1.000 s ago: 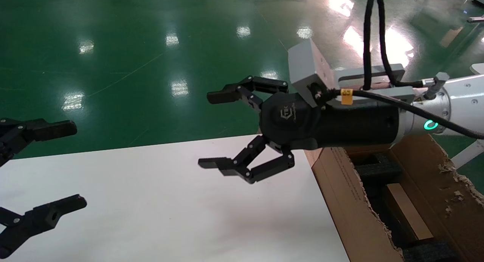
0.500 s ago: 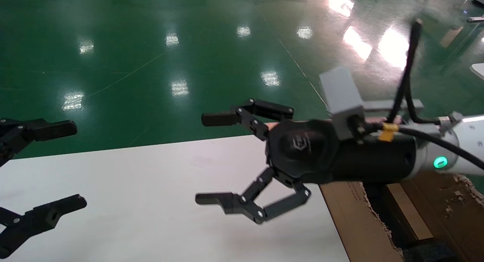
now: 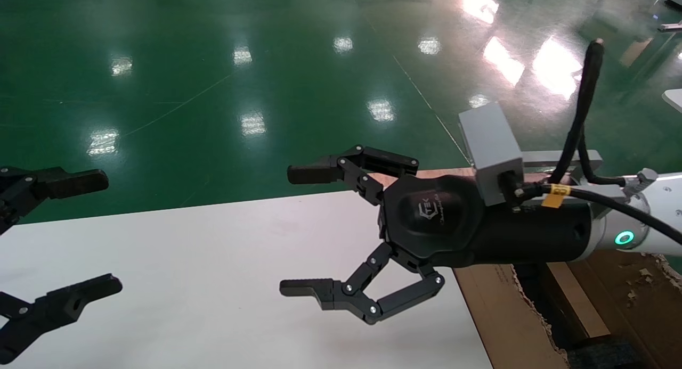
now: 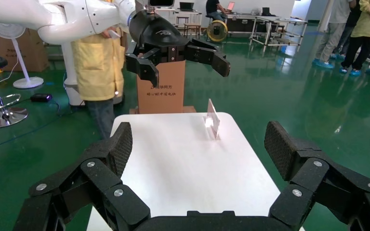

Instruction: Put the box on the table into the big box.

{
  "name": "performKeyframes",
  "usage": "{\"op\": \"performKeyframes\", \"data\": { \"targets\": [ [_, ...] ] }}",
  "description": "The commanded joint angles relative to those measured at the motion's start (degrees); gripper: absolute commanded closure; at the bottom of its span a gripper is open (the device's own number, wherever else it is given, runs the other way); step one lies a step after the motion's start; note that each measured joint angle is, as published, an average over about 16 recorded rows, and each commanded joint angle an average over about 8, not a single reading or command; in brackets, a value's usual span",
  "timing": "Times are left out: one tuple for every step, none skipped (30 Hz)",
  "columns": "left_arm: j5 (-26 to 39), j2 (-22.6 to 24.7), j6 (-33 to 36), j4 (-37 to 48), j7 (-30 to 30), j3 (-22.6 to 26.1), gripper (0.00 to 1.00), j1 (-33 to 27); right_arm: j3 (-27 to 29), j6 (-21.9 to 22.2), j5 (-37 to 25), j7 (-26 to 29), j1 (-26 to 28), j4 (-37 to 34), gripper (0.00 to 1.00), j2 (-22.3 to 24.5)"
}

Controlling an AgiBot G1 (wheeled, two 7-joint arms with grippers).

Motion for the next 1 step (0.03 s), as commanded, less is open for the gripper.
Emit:
{"op": "performKeyframes", "data": {
  "targets": [
    [0.0, 0.0, 0.0, 0.0, 0.0, 0.0, 0.0, 0.0, -0.95, 0.35, 0.09, -0.05, 0.69, 0.03, 0.0, 0.2]
  ]
}}
